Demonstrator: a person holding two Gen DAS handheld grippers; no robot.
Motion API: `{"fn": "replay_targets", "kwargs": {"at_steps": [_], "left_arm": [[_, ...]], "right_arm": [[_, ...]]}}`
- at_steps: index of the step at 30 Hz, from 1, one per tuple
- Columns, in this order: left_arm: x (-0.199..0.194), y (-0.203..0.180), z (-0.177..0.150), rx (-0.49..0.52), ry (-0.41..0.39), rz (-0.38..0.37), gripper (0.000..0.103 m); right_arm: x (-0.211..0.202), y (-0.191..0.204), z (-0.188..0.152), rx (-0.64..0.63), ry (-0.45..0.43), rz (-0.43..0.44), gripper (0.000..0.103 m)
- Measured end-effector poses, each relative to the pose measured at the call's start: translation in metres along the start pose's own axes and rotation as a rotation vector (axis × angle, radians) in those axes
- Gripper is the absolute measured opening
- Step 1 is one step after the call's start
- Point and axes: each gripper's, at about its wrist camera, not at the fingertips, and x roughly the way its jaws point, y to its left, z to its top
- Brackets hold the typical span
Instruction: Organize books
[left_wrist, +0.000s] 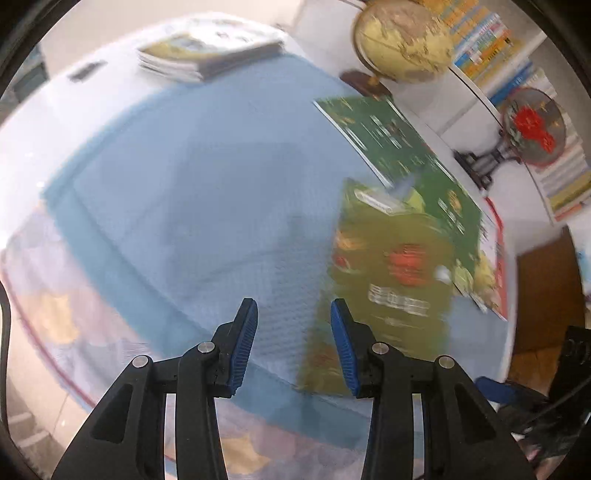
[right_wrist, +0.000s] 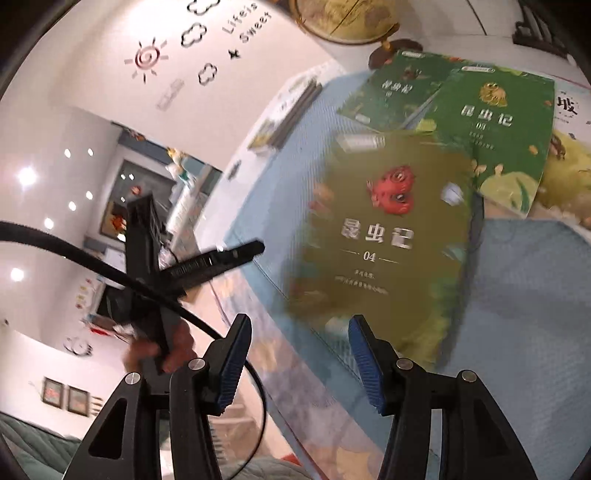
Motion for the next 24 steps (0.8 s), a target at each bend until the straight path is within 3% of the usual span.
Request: {"fn": "replay_targets", "kwargs": {"at_steps": [7, 9, 16, 20, 22, 24], "left_arm": [[0.036, -0.005, -0.007, 0.074, 0.110, -0.040, 0.037], [0.040, -0.004, -0.016, 0.094, 0.139, -0.049, 0.037], [0.045, -0.011, -0.019, 0.164, 0.156, -0.065, 0.037], [0.045, -0.015, -0.024, 0.205, 0.183, -0.107, 0.038], [0.042, -0.011, -0.029, 0.199, 0.206, -0.148, 0.038], [0.036, 0.000, -0.031, 0.134, 0.241, -0.270, 0.038]], "right_arm": [[0.016, -0.041, -0.012, 0.160, -0.032, -0.252, 0.053], [0.023, -0.046, -0.009, 0.176, -0.043, -0.310, 0.047], [0.049, -0.049, -0.017, 0.140, -0.054, -0.453, 0.037], [0.054, -0.034, -0.029, 0.082, -0.050, -0.500, 0.037], [0.053, -0.030, -0.034, 0.075, -0.040, -0.522, 0.037], [0.052, -0.030, -0.038, 0.091, -0.042, -0.521, 0.038]]}}
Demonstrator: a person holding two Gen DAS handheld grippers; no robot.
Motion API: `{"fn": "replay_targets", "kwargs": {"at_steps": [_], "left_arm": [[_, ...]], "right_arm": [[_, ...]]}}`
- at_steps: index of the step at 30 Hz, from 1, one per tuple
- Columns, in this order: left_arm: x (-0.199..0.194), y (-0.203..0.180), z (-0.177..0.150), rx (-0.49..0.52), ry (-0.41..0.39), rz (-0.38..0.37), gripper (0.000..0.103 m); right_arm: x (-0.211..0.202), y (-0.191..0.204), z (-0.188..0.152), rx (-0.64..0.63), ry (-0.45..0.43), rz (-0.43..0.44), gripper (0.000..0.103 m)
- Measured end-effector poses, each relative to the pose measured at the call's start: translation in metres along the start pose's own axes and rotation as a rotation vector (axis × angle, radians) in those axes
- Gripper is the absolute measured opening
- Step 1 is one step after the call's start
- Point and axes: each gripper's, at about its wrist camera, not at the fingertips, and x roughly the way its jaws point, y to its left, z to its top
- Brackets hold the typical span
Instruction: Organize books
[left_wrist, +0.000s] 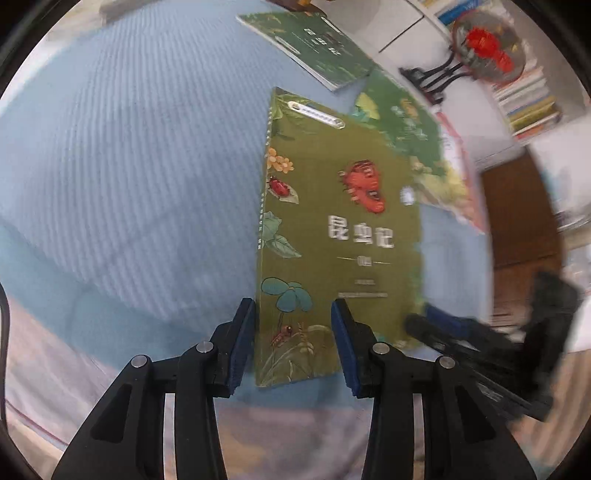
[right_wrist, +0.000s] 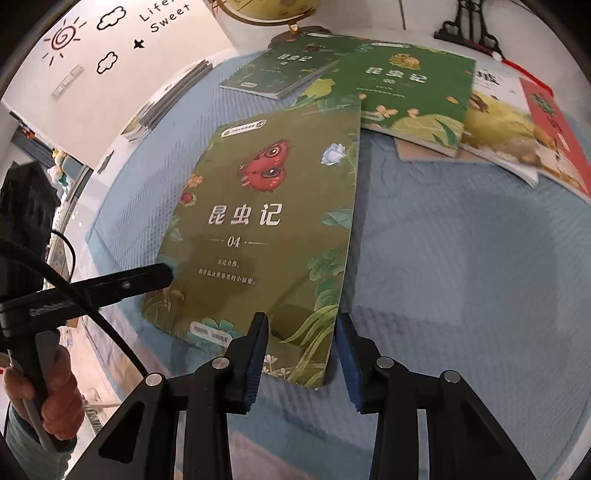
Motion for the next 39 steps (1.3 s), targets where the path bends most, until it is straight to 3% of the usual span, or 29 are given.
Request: {"fn": "replay_targets", "kwargs": {"at_steps": [2, 5, 10, 12, 16, 20, 23, 26, 28, 32, 39], "left_arm": [[-0.007, 0.008, -0.004, -0.052, -0.003, -0.105, 0.038], [-0.011, 0.012, -0.009, -0.084, -0.012, -0.186, 0.038], [-0.005, 0.011, -0.012, -0.145, -0.003, -0.338, 0.038], [-0.006, 0.002, -0.010, -0.115, -0.003, -0.315, 0.038], [0.013, -0.015, -0.016, -0.033, 0.016, -0.175, 0.033], [0.024, -0.024, -0.020, -0.007, 0.019, -0.152, 0.021], [0.019, -0.032, -0.017, 0.008, 0.012, -0.190, 0.015], [0.007, -0.035, -0.011, -0.008, 0.013, -0.296, 0.015], [0.004, -0.033, -0.005, -0.042, 0.020, -0.363, 0.015], [0.011, -0.019, -0.001, -0.133, 0.057, -0.464, 0.015], [0.012, -0.013, -0.003, -0.156, 0.085, -0.499, 0.013]], "right_arm": [[-0.001, -0.011, -0.007, 0.047, 0.008, 0.022, 0.038], [-0.002, -0.022, -0.011, 0.109, -0.017, 0.082, 0.038], [-0.003, -0.022, -0.014, 0.137, -0.051, 0.063, 0.039], [-0.004, -0.019, -0.016, 0.131, -0.057, 0.047, 0.039], [-0.003, -0.018, -0.017, 0.153, -0.071, 0.041, 0.039], [-0.005, -0.012, -0.016, 0.190, -0.054, 0.038, 0.041], [-0.014, -0.007, -0.017, 0.217, -0.040, 0.065, 0.042], [-0.025, -0.007, -0.021, 0.241, -0.042, 0.105, 0.048], [-0.031, -0.013, -0.024, 0.287, -0.056, 0.183, 0.060], [-0.031, -0.038, -0.031, 0.424, -0.064, 0.296, 0.061], [0.001, -0.053, -0.024, 0.556, -0.040, 0.496, 0.060]]}}
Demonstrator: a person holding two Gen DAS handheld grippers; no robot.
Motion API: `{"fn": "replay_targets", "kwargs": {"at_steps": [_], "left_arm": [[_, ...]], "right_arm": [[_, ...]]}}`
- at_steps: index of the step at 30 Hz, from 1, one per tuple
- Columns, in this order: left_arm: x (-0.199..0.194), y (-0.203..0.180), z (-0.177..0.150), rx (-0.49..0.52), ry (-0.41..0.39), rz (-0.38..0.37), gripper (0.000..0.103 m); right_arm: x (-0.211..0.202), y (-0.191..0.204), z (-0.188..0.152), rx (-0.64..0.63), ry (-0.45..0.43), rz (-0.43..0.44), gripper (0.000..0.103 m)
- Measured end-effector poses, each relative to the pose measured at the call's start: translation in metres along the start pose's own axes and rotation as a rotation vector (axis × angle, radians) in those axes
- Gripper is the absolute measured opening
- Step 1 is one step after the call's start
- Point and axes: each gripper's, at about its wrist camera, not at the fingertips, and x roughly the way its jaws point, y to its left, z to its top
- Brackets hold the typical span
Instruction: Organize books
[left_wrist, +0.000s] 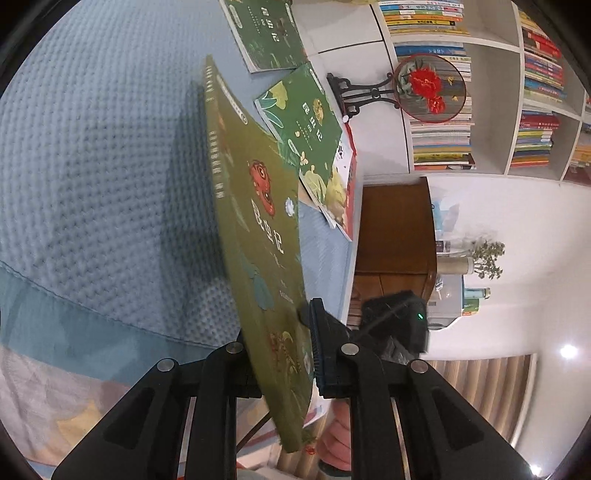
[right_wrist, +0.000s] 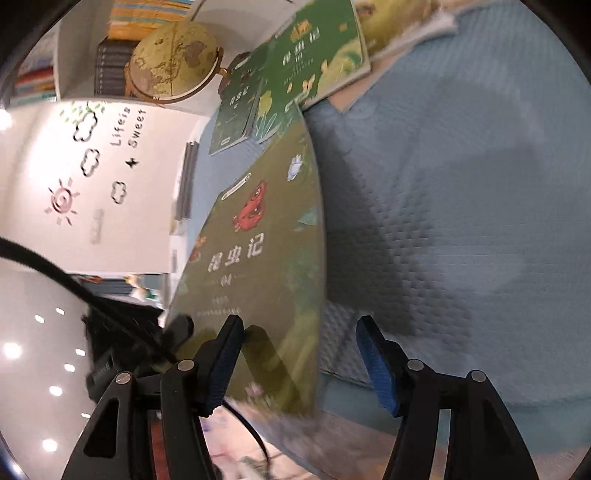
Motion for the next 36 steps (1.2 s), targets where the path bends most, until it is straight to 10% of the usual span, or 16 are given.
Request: {"fn": "replay_targets", "kwargs": {"at_steps": [7, 14, 20, 36], "left_arm": [[-0.009, 0.005, -0.009, 0.013, -0.071, 0.276, 0.016], [-0.005, -0.010, -0.016, 0.019, -0.136, 0.365, 0.016], [-0.005, -0.057, -0.026, 0.219, -0.249, 0.551, 0.015], [-0.082, -0.081, 0.003, 0.310, -0.350, 0.515, 0.015]], "right_arm": [[0.009, 0.025, 0.001, -0.092, 0.001, 0.012, 0.021], [0.011, 0.077, -0.012, -0.386, -0.014, -0.198, 0.021], [0.007, 0.107, -0.031, -0.639, -0.053, -0.306, 0.022], [0.014, 0.185, -0.050, -0.886, -0.154, -0.326, 0.026]]}}
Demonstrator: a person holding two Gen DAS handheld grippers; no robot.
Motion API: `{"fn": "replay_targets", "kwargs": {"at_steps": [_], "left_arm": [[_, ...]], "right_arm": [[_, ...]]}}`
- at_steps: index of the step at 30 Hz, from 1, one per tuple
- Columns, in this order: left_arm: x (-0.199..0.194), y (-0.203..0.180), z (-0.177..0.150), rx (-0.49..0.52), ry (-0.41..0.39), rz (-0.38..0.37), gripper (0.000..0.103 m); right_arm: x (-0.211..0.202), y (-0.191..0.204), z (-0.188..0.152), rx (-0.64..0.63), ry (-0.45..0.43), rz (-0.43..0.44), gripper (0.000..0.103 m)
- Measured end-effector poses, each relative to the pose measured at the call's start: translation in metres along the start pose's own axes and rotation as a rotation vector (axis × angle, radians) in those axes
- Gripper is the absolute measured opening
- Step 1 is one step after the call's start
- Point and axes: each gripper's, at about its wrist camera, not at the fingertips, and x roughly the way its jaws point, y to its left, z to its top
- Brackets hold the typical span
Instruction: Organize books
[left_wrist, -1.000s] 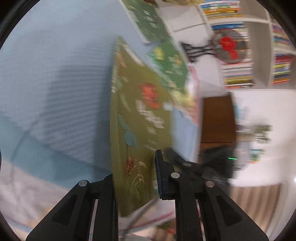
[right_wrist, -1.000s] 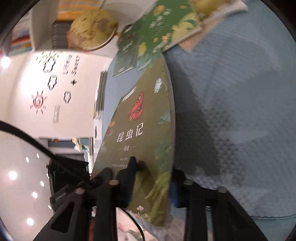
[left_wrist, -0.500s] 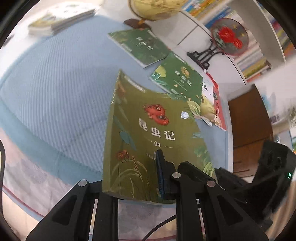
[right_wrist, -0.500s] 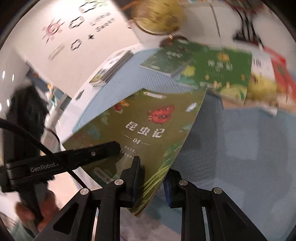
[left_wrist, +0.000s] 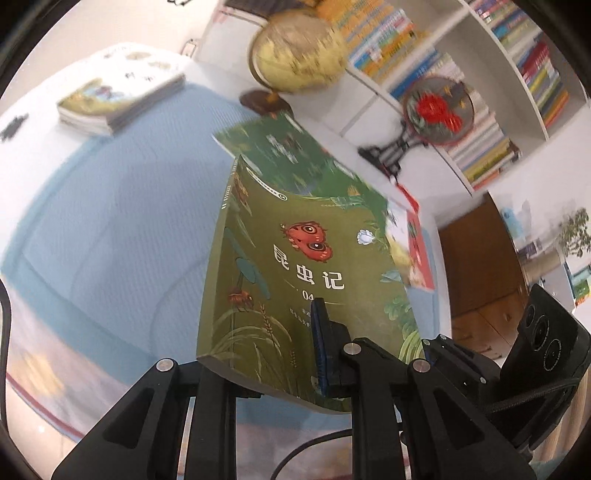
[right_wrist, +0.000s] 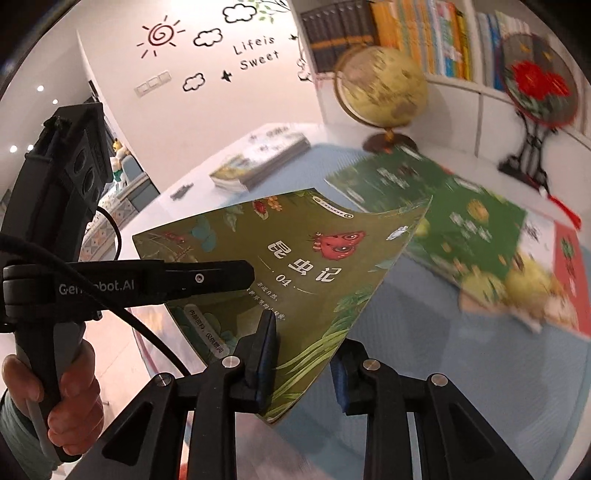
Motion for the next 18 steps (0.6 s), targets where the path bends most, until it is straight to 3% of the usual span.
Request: {"fn": "replay_targets", "kwargs": {"at_steps": [4, 9, 18], "left_arm": [[-0.004, 0.044, 0.048, 0.037, -0.043, 0.043, 0.015], [-0.006, 0.120, 0.136, 0.046, -0.056, 0.040, 0.015], [0.023, 0.226, 0.246, 0.023, -0.020, 0.059, 0.015]], "right_arm": [[0.038, 0.036, 0.045, -0.019, -0.024, -0.010, 0.026], [0.109, 0.077, 0.118, -0.021, -0.045, -0.050, 0.026], [0.240, 0.115, 0.229, 0.006, -0.019, -0.078, 0.026]]}}
